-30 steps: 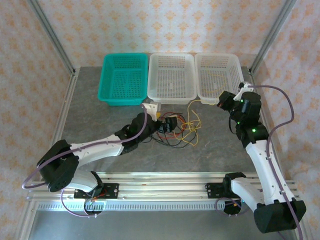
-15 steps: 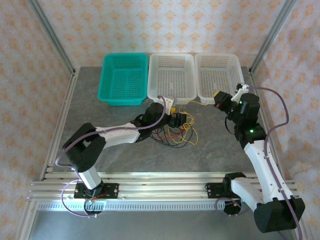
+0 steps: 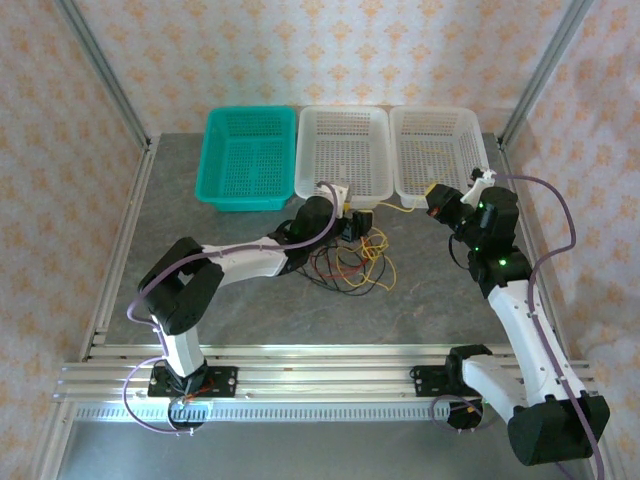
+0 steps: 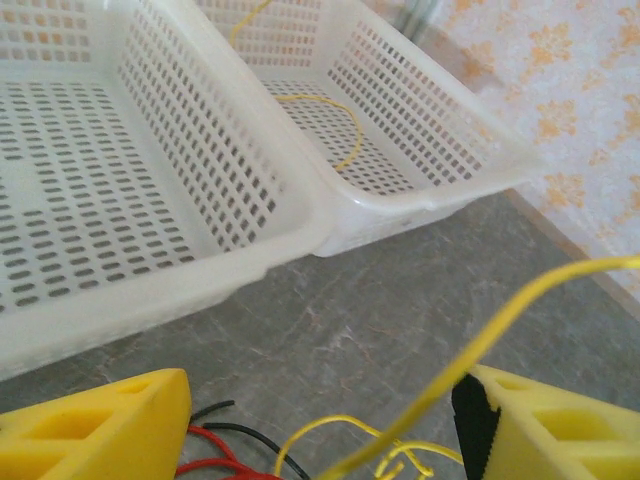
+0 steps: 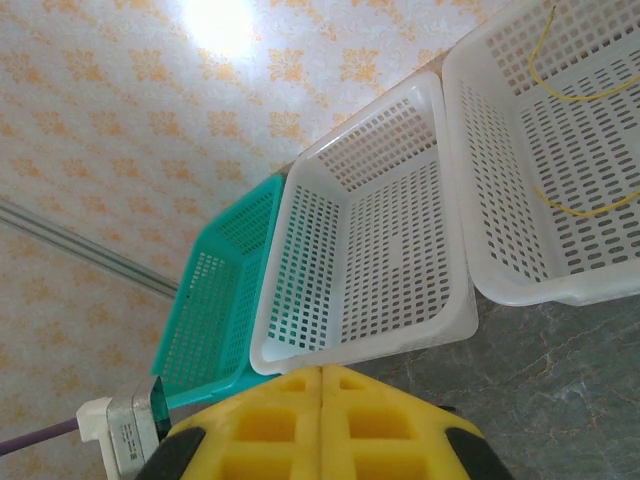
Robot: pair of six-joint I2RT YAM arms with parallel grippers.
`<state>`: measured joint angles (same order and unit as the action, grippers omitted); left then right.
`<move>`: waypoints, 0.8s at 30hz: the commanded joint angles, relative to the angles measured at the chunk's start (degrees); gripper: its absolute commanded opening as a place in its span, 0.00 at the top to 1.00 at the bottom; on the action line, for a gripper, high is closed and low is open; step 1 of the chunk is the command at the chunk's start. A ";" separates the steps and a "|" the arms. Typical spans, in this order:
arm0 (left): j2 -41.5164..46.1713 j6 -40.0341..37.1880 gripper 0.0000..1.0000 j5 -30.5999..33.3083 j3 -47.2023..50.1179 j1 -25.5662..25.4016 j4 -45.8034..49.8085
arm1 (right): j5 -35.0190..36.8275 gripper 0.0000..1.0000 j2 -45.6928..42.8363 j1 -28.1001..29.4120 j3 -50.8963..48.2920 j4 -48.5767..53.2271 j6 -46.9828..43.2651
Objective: Untangle the cables
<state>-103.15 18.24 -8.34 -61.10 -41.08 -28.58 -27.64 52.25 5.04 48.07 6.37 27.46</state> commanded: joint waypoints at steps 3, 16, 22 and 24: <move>-3.28 -3.08 0.31 0.70 -4.66 0.74 1.94 | -1.89 1.00 0.22 -0.22 0.61 -0.71 0.13; -6.55 -6.80 0.66 2.34 -9.62 0.72 6.37 | -0.42 1.00 0.73 -0.15 0.77 0.32 -0.26; -2.79 -7.76 0.91 7.57 -8.09 0.65 8.17 | 3.31 1.00 1.45 -0.20 2.85 3.79 -3.45; -2.11 -8.12 0.96 8.61 -8.07 0.65 8.92 | 4.27 1.00 1.45 -0.15 3.41 4.34 -4.36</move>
<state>-108.75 10.96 -4.12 -69.58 -40.56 -21.61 -26.33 54.13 5.06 48.56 9.61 25.58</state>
